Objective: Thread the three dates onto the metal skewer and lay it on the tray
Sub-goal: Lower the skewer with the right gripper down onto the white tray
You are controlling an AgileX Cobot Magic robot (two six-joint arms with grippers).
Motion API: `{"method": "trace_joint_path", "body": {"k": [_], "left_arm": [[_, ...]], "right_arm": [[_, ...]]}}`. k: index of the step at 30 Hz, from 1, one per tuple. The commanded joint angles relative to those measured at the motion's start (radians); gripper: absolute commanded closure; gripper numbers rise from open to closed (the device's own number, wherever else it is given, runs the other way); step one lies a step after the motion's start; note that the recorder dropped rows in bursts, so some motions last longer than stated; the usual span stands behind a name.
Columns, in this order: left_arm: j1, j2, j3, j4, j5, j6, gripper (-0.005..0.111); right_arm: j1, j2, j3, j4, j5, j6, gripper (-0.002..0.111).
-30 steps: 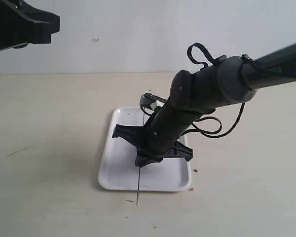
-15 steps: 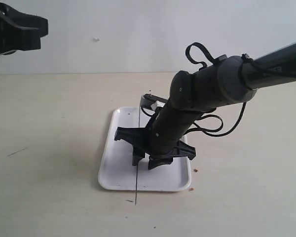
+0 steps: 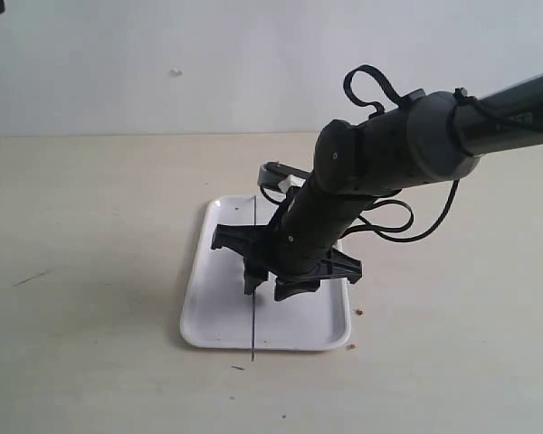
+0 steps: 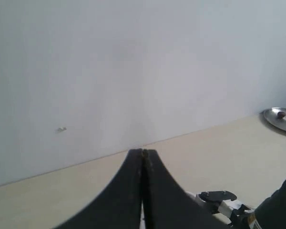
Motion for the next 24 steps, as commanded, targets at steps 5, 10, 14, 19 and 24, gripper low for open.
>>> {"method": "trace_joint_path", "body": {"k": [5, 10, 14, 19, 24], "left_arm": [[0.003, -0.049, 0.008, -0.01, -0.013, 0.004, 0.107], [0.003, -0.049, 0.008, -0.01, -0.006, 0.004, 0.107], [0.003, -0.049, 0.008, -0.01, -0.002, 0.004, 0.107], [0.003, -0.049, 0.008, -0.01, -0.002, 0.004, 0.107], [0.003, -0.049, 0.008, -0.01, -0.002, 0.004, 0.107]], "right_arm": [[0.002, -0.009, -0.004, -0.009, 0.005, 0.005, 0.044], [0.002, -0.009, -0.004, -0.028, 0.009, 0.003, 0.041], [0.002, -0.009, -0.004, -0.056, 0.001, 0.005, 0.055], [0.002, -0.009, -0.004, -0.058, -0.009, 0.003, 0.061], [0.002, -0.009, -0.004, -0.077, -0.017, 0.003, 0.039]]}}
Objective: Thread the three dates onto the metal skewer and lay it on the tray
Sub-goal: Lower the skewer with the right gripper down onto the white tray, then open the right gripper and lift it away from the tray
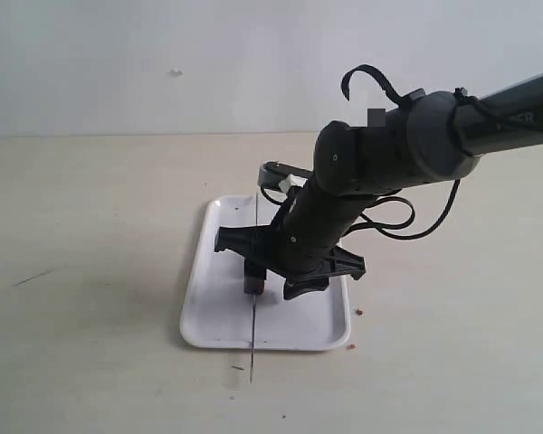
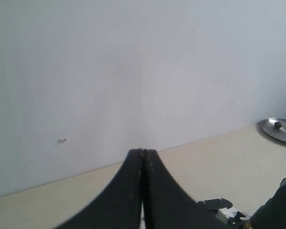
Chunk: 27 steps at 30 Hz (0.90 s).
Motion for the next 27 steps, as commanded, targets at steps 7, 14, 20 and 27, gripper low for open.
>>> {"method": "trace_joint_path", "body": {"k": [7, 14, 20, 27], "left_arm": [[0.003, -0.005, 0.005, -0.01, 0.005, 0.004, 0.107], [0.003, -0.09, 0.146, -0.055, -0.264, 0.001, 0.107], [0.003, -0.197, 0.295, -0.063, -0.359, 0.001, 0.107], [0.003, -0.364, 0.437, -0.055, -0.385, 0.012, 0.107]], "right_arm": [[0.002, -0.014, -0.004, -0.047, -0.013, -0.017, 0.036], [0.002, -0.121, -0.004, -0.189, 0.052, -0.093, 0.059], [0.002, -0.283, 0.062, -0.264, -0.033, -0.204, 0.09], [0.002, -0.581, 0.341, -0.259, -0.406, -0.294, 0.108]]}}
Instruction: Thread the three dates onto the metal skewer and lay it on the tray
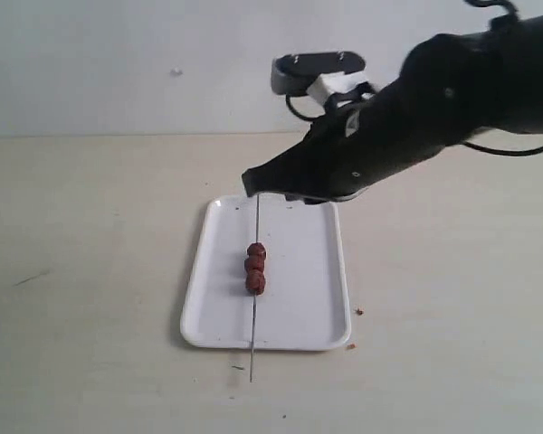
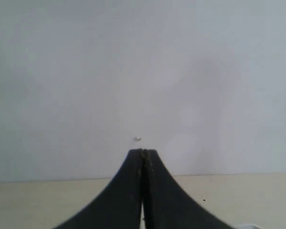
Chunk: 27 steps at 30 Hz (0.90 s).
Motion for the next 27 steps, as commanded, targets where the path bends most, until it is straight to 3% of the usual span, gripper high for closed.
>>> {"method": "trace_joint_path", "body": {"k": [1, 5, 13, 18, 27], "left_arm": [[0.002, -0.138, 0.084, -0.004, 0.01, 0.011, 0.107], [0.002, -0.292, 0.146, -0.001, 0.109, 0.035, 0.107], [0.002, -0.557, 0.218, -0.019, 0.128, 0.04, 0.107], [0.002, -0.586, 0.22, -0.019, 0.128, 0.04, 0.107], [0.002, -0.586, 0.22, -0.019, 0.128, 0.04, 0.107]], "right_arm": [[0.002, -0.207, 0.193, -0.012, -0.249, -0.066, 0.108], [0.002, -0.399, 0.367, -0.014, -0.402, -0.146, 0.108], [0.002, -0.861, 0.634, -0.01, -0.614, -0.228, 0.108], [0.002, -1.086, 0.643, 0.013, -0.553, -0.223, 0.108], [0.002, -1.28, 0.643, 0.013, -0.553, -0.223, 0.108]]}}
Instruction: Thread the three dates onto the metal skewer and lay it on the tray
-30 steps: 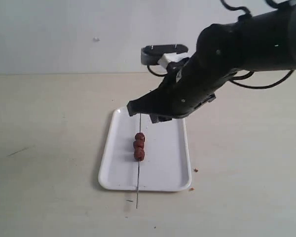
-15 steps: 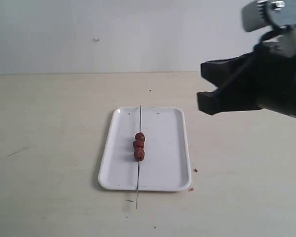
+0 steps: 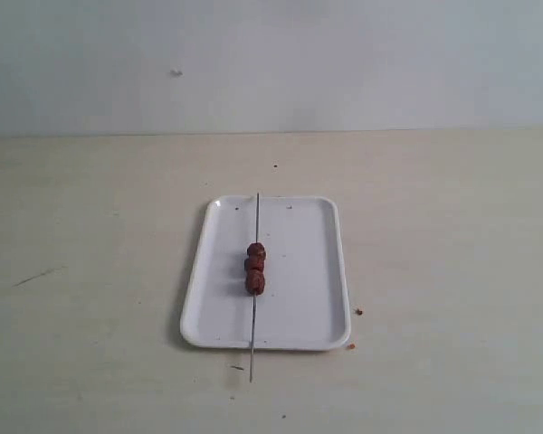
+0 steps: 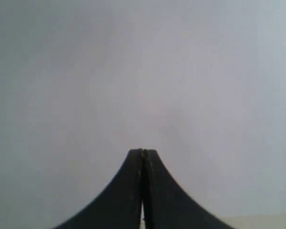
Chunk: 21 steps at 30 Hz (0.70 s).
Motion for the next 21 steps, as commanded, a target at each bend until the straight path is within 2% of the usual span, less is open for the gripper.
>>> {"method": "trace_joint_path", "body": {"k": [1, 5, 7, 9, 12, 15, 17, 21], "left_arm": [[0.0, -0.006, 0.003, -0.008, 0.006, 0.002, 0.107], [0.0, -0.006, 0.003, -0.008, 0.006, 0.002, 0.107], [0.0, -0.006, 0.003, -0.008, 0.006, 0.002, 0.107], [0.0, -0.006, 0.003, -0.008, 0.006, 0.002, 0.107], [0.0, -0.006, 0.003, -0.008, 0.006, 0.002, 0.107], [0.0, -0.006, 0.003, -0.008, 0.006, 0.002, 0.107], [0.0, -0.006, 0.003, -0.008, 0.006, 0.002, 0.107], [0.0, -0.006, 0.003, -0.008, 0.006, 0.002, 0.107]], "right_arm": [[0.002, -0.055, 0.007, 0.001, 0.004, -0.005, 0.108], [-0.001, -0.069, 0.007, 0.001, 0.065, -0.022, 0.108], [-0.044, -0.085, 0.007, 0.001, 0.143, -0.024, 0.108], [-0.141, -0.113, 0.007, 0.006, 0.279, -0.009, 0.108], [-0.376, -0.178, 0.014, 0.011, 0.427, 0.04, 0.108], [-0.469, -0.209, 0.014, 0.011, 0.449, 0.038, 0.108], [-0.5, -0.216, 0.014, 0.009, 0.451, 0.024, 0.108], [-0.498, -0.216, 0.014, 0.007, 0.452, -0.041, 0.108]]}}
